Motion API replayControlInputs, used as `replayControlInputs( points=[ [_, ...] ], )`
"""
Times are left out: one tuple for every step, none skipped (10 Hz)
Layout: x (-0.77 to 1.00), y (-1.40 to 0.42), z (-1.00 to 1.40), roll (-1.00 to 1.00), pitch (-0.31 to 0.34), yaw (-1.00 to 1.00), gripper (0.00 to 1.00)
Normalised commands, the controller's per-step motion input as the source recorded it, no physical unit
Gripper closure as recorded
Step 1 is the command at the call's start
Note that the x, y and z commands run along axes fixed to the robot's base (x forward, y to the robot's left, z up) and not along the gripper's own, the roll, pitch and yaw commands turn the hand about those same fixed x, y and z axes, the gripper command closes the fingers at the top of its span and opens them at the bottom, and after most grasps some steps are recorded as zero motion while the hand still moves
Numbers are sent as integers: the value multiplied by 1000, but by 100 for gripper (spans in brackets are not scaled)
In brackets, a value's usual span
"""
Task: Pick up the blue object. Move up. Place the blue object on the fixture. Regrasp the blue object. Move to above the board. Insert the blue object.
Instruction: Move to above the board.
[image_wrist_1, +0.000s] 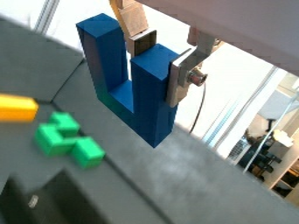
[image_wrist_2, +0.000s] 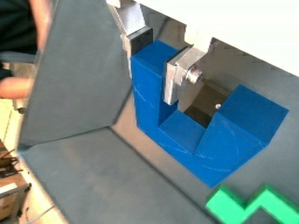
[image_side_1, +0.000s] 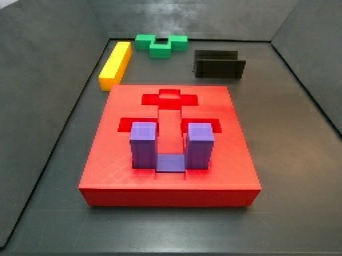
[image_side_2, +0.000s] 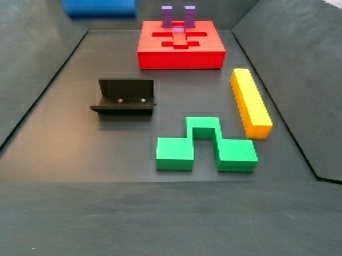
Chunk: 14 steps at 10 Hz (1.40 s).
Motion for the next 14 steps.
replayControlInputs(
  points=[
    [28, -21, 654, -10, 95, 11, 100],
    [49, -27, 312, 4, 106, 29, 100],
    [49, -23, 210, -3, 117, 37, 100],
    [-1246, -1400, 279, -1000, 88, 19, 100],
    [-1266, -1400, 278, -1000, 69, 23, 100],
    [-1366, -1400, 289, -1000, 29, 36, 100],
    [-1400, -1363, 259, -1000, 14, 46, 100],
    [-1400, -1371, 272, -1000, 5, 51, 100],
    [-1400, -1349, 265, -1000, -8, 55, 100],
    [-647, -577, 101, -1000, -19, 55, 100],
    [-327, -253, 39, -1000, -22, 54, 100],
    [-161, -112, 17, -1000, -13, 39, 100],
    [-110, -66, 22, -1000, -33, 33, 100],
    [-101, -39, 8, -864, -45, 25, 100]
  ],
)
